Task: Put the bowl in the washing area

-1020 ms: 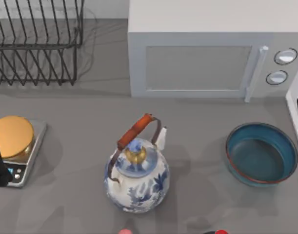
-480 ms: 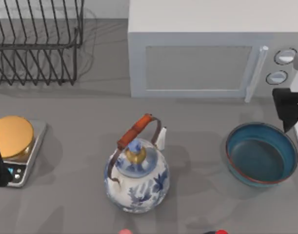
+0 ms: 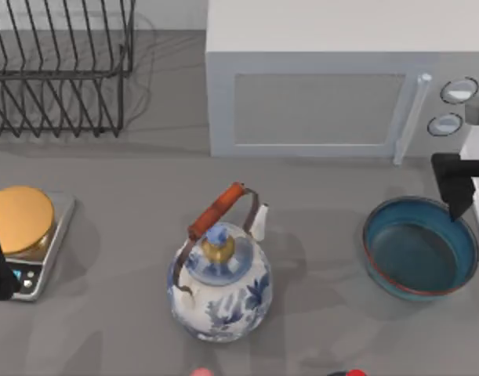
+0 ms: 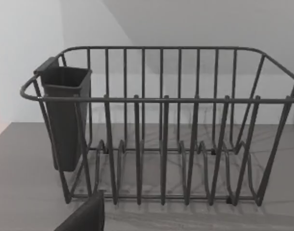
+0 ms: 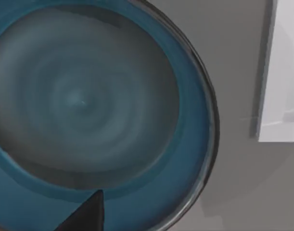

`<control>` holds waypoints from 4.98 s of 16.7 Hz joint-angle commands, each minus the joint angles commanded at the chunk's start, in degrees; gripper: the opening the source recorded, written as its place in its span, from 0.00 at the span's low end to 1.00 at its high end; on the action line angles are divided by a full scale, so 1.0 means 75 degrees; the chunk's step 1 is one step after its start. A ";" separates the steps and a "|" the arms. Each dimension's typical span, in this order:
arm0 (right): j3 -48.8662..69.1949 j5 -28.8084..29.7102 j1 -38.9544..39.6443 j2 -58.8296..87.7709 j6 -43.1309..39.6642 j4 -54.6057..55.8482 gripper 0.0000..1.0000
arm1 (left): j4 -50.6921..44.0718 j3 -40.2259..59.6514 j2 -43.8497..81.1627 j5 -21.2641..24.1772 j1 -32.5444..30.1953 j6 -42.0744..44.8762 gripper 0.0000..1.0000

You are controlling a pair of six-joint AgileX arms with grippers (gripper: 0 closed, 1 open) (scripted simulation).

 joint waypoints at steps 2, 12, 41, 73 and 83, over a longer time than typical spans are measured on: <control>-0.0473 0.0001 0.0013 0.0235 0.0013 0.0755 1.00 | 0.0000 0.0000 0.0000 0.0000 0.0000 0.0000 1.00; -0.1586 0.0003 0.0041 0.0792 0.0053 0.2400 1.00 | 0.0000 0.0000 0.0000 0.0000 0.0000 0.0000 1.00; -0.0228 0.0013 -0.0018 0.0465 0.0056 0.0570 0.00 | 0.0000 0.0000 0.0000 0.0000 0.0000 0.0000 1.00; -0.4041 -0.3042 -0.5124 -0.1695 -0.0822 1.0693 0.00 | 0.0000 0.0000 0.0000 0.0000 0.0000 0.0000 1.00; -0.5304 -0.3831 -0.5356 -0.1896 -0.1286 1.5467 0.00 | 0.0000 0.0000 0.0000 0.0000 0.0000 0.0000 1.00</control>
